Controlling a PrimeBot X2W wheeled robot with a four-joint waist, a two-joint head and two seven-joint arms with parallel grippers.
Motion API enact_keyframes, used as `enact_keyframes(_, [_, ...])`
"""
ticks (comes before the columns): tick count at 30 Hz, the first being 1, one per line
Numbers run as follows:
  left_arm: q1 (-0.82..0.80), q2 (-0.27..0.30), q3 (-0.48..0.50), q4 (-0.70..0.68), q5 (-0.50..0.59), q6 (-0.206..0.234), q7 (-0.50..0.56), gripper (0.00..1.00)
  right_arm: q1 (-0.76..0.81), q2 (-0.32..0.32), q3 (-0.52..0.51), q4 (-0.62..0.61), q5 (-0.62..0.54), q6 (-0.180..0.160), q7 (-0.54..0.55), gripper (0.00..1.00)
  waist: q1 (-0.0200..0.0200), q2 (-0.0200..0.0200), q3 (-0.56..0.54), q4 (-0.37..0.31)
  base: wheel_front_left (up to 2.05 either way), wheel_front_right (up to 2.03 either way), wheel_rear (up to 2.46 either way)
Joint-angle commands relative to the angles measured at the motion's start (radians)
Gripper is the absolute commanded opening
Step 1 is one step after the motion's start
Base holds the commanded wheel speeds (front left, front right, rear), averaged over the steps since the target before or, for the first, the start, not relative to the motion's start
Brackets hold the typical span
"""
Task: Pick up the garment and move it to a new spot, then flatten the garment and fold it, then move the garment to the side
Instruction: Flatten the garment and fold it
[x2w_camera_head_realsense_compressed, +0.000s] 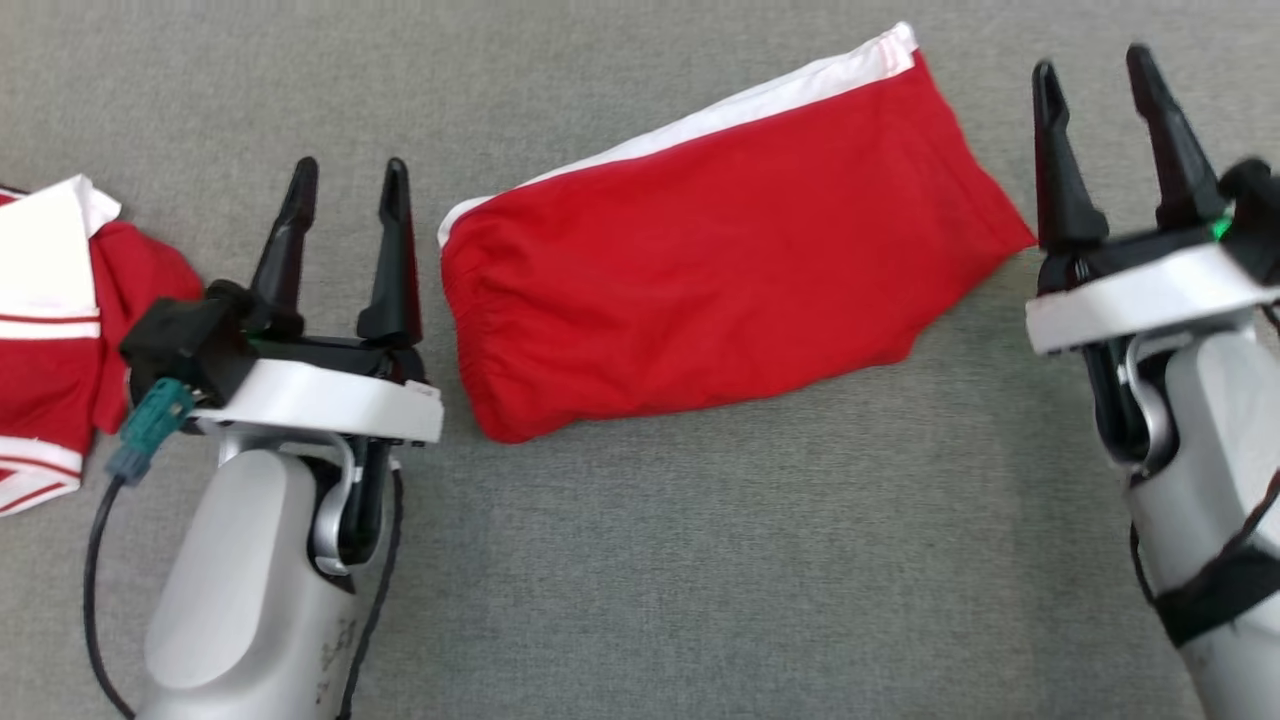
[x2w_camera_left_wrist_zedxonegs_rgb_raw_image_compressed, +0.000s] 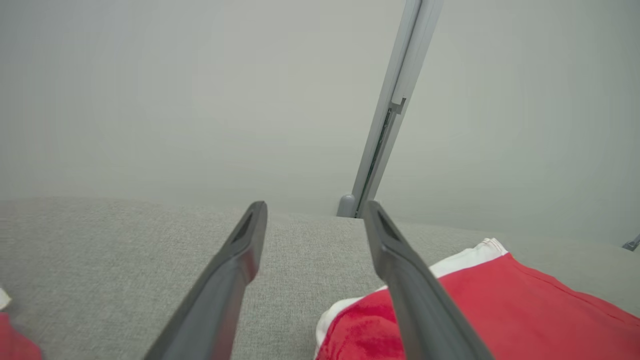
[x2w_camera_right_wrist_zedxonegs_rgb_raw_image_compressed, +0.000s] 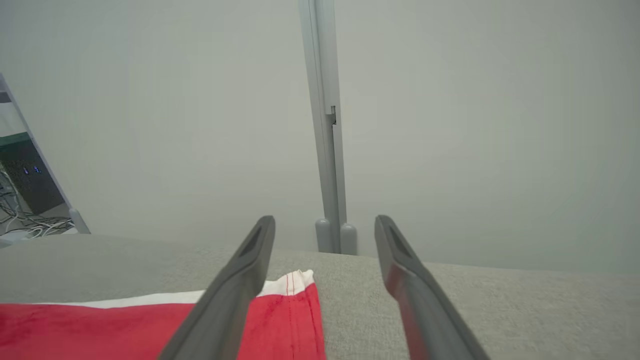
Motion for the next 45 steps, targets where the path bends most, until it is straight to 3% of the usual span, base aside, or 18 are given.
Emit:
enact_keyframes(1, [0.015,0.009,0.025,-0.020,0.021,-0.005,-0.004,1.00,0.051,0.008,-0.020,-0.048,-0.018,0.000,-0.005,1.00,0.0000,0.0000,-0.030,-0.033,0.00,0.00,0.00])
enact_keyframes(8, [0.088,0.030,0.083,-0.024,0.064,-0.027,-0.004,1.00,0.279,0.041,-0.078,-0.202,-0.061,0.000,-0.003,1.00,0.0000,0.0000,-0.088,-0.081,0.00,0.00,0.00])
enact_keyframes(18, [0.237,0.021,0.123,-0.027,0.082,-0.020,-0.004,1.00,0.519,0.104,-0.120,-0.362,-0.087,0.000,0.058,1.00,0.0000,0.0000,-0.150,-0.122,0.00,0.00,0.00])
enact_keyframes(39, [0.232,0.007,0.118,-0.028,0.087,-0.033,-0.005,1.00,0.551,0.116,-0.155,-0.447,-0.107,0.000,0.095,1.00,0.0000,0.0000,-0.138,-0.118,0.00,0.00,0.00])
enact_keyframes(45, [0.208,0.000,0.101,-0.034,0.085,-0.037,-0.005,1.00,0.523,0.098,-0.186,-0.439,-0.114,0.000,0.111,1.00,0.0000,0.0000,-0.104,-0.086,0.00,0.00,0.00])
